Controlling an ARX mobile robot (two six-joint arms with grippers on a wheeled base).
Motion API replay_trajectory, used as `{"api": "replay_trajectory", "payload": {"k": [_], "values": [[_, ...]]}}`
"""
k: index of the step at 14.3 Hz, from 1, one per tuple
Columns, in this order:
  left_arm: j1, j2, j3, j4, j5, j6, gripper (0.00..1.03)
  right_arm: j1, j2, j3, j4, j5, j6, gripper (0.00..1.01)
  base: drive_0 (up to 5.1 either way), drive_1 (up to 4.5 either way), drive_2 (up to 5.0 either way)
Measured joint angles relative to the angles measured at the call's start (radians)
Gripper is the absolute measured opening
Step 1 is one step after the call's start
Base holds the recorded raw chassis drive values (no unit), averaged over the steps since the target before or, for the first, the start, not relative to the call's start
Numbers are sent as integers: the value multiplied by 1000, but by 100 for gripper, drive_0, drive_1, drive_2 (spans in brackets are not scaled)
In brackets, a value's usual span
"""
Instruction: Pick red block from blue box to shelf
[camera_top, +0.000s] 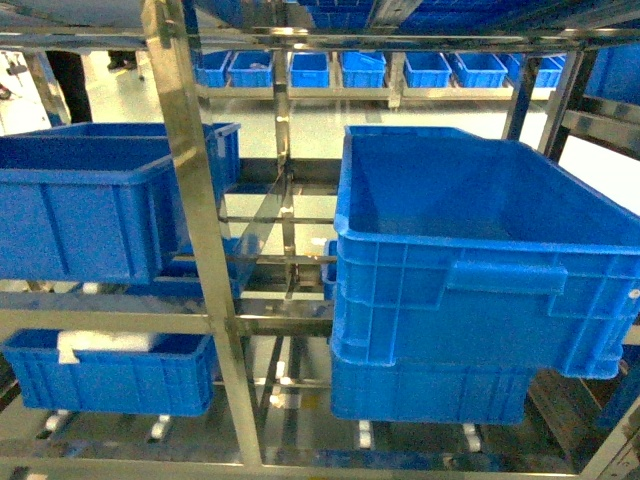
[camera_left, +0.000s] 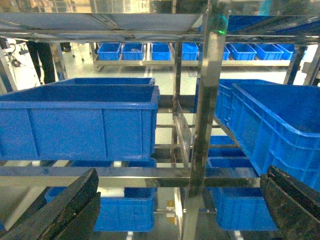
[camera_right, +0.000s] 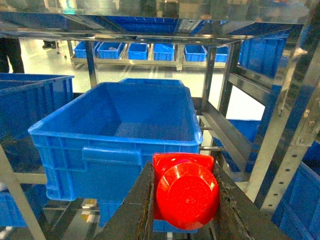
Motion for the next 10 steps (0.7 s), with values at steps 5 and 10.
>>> {"api": "replay_trajectory", "payload": {"k": [5, 10], "values": [[0, 0, 0, 5, 0, 0, 98, 0, 0, 0, 6, 0, 0, 23, 0, 346, -345], [0, 0, 0, 1, 0, 0, 98, 0, 0, 0, 2, 0, 0, 23, 0, 0, 0]]}}
